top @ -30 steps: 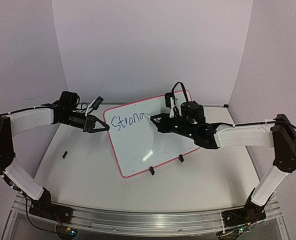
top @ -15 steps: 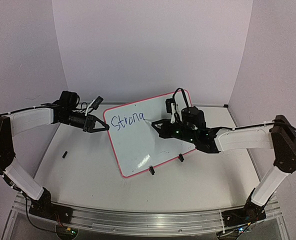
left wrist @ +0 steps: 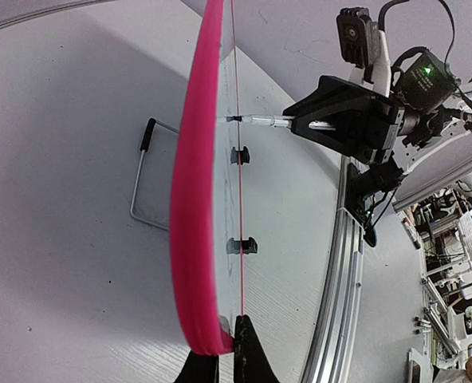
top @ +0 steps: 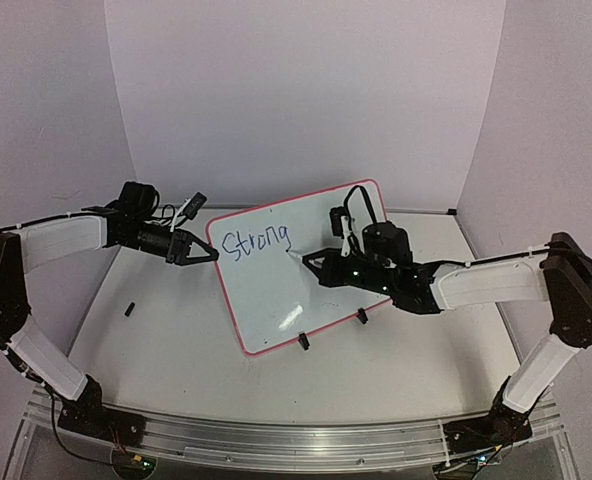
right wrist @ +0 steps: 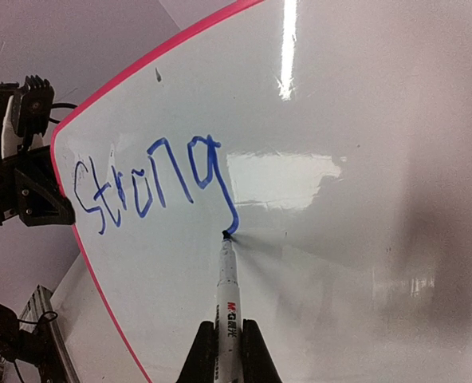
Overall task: Write a sentence on the whiteboard
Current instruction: Write on the whiteboard with the whiteboard.
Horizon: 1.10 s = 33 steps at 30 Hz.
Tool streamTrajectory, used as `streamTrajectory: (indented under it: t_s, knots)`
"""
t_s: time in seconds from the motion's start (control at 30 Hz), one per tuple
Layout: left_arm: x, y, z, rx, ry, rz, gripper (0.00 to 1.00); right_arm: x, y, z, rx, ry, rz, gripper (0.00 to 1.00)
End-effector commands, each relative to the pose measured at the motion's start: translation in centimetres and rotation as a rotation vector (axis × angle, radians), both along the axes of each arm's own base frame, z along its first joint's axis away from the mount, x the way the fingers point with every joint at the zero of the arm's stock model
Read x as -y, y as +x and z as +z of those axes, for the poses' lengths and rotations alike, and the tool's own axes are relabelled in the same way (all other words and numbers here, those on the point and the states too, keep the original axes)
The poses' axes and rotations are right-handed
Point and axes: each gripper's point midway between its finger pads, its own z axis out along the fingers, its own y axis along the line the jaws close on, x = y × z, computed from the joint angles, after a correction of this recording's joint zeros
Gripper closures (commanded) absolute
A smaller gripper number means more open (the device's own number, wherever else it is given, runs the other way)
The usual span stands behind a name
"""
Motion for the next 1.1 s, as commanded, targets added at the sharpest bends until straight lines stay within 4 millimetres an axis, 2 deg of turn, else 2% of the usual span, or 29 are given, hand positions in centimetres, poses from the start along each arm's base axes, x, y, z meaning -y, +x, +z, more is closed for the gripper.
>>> streamTrajectory:
  t_s: [0.0, 0.17, 0.3, 0.5, 0.67, 0.9, 1.07]
  knots:
    - [0.2, 1.0, 1.8, 0.145, 0.011, -0.012, 1.0, -0.6, -0.8, 0.0, -0.011, -0.003, 0.022, 1.0]
    - [0.2, 1.0, 1.8, 0.144, 0.01, -0.013, 1.0, -1.6, -0.6, 1.5, 0.017, 0.026, 0.036, 1.0]
    - [0.1, 1.0, 1.7, 0.142, 0.011, -0.012, 1.0, -1.9, -0.1, 4.8, 0.08, 0.083, 0.028, 1.0]
    - [0.1, 1.0, 1.8, 0.146, 0.011, -0.012, 1.0, -0.7, -0.1, 8.5, 0.169, 0.092, -0.003, 1.0]
    - [0.2, 1.0, 1.8, 0.146, 0.01, -0.013, 1.0, 0.3, 0.1, 9.0, 0.187, 0.072, -0.022, 1.0]
    - [0.2, 1.0, 1.9, 0.145, 0.009, -0.012, 1.0, 2.2, 0.7, 8.4, 0.173, 0.067, -0.036, 1.0]
    - [0.1, 1.0, 2.0, 0.149, 0.009, -0.011, 1.0, 2.5, 1.2, 7.9, 0.165, 0.06, -0.031, 1.0]
